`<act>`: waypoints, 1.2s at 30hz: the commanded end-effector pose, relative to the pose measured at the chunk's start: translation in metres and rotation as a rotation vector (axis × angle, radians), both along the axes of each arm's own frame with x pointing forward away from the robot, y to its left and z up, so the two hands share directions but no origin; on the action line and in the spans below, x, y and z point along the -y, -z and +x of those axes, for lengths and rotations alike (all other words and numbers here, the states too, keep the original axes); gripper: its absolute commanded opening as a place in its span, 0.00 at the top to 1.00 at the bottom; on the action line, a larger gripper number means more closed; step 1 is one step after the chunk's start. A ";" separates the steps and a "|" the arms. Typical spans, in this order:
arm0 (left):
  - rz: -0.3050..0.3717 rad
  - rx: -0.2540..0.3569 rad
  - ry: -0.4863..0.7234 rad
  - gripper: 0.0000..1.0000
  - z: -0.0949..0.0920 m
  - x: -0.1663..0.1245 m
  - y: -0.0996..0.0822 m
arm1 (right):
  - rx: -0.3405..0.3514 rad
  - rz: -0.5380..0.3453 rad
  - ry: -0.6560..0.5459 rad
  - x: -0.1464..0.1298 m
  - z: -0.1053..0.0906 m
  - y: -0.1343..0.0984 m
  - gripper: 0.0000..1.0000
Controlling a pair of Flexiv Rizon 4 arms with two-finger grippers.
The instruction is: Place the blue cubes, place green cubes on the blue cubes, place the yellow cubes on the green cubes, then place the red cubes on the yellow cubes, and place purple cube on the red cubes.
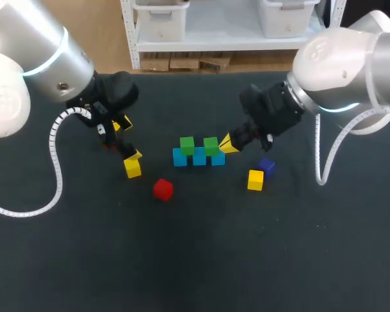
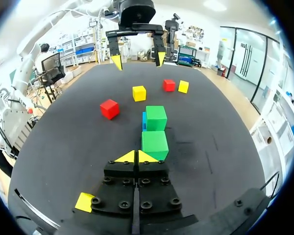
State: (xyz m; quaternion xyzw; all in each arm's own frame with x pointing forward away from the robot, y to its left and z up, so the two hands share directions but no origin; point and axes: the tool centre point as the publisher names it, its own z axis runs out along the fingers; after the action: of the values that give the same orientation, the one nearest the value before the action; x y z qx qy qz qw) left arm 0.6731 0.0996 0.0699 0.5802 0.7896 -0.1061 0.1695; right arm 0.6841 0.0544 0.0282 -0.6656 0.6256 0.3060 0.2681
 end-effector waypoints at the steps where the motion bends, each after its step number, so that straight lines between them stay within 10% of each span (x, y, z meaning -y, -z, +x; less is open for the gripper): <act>1: -0.004 0.001 0.002 0.00 0.000 -0.001 0.001 | -0.003 -0.002 -0.003 -0.001 0.002 0.000 1.00; 36: -0.004 0.001 0.002 0.00 0.000 -0.001 0.001 | -0.008 -0.043 0.001 -0.003 0.013 0.008 1.00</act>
State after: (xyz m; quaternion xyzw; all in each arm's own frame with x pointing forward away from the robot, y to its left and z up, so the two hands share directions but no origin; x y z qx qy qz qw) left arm 0.6731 0.0996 0.0699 0.5801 0.7896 -0.1060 0.1695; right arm 0.6956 0.0558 0.0205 -0.6692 0.6339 0.2940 0.2528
